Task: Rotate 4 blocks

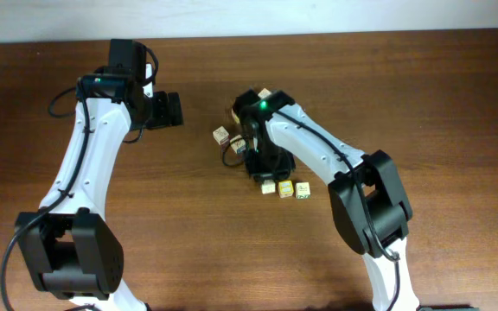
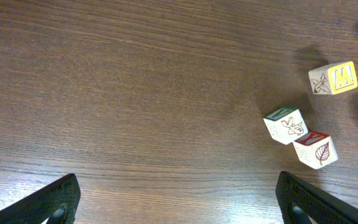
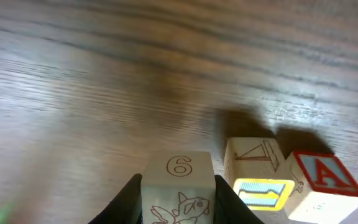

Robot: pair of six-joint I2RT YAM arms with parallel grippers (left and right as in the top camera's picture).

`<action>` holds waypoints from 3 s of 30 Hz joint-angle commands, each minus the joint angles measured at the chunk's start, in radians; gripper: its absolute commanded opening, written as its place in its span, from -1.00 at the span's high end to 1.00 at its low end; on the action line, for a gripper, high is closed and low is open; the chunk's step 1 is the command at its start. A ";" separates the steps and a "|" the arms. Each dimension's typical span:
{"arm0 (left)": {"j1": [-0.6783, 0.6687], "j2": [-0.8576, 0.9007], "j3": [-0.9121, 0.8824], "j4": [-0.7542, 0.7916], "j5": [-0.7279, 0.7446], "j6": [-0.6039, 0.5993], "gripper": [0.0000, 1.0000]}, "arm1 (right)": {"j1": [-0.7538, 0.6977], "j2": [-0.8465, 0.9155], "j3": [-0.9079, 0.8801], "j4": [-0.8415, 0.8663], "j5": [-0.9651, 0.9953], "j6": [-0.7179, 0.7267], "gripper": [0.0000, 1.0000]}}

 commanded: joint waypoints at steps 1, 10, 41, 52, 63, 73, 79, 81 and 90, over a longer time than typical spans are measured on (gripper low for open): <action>0.001 0.006 0.018 0.002 -0.007 -0.013 -0.98 | 0.000 -0.021 -0.028 0.005 0.060 0.023 0.46; 0.001 0.006 0.018 0.001 -0.007 -0.013 -0.98 | 0.000 -0.021 -0.028 0.005 0.068 0.022 0.10; 0.001 0.006 0.018 0.001 -0.007 -0.013 -0.98 | -0.156 0.158 0.216 0.205 -0.093 -0.217 0.11; 0.001 0.006 0.018 0.001 -0.007 -0.013 -0.98 | -0.158 0.159 0.295 0.277 0.122 -0.774 -0.50; 0.001 0.006 0.018 0.001 -0.007 -0.013 -0.98 | -0.158 0.225 0.288 0.305 -0.004 -0.765 -0.05; 0.001 0.006 0.018 0.001 -0.007 -0.013 -0.98 | -0.155 0.141 0.468 0.045 -0.017 -0.421 0.41; 0.002 0.006 0.018 0.002 -0.007 -0.013 -0.98 | -0.060 0.080 0.495 -0.196 -0.162 -0.189 0.45; 0.002 0.006 0.018 0.001 -0.007 -0.013 -0.98 | 0.010 0.080 0.381 -0.169 -0.082 -0.086 0.45; 0.002 0.006 0.018 0.001 -0.007 -0.013 -0.98 | 0.065 0.081 0.114 -0.002 0.110 0.163 0.38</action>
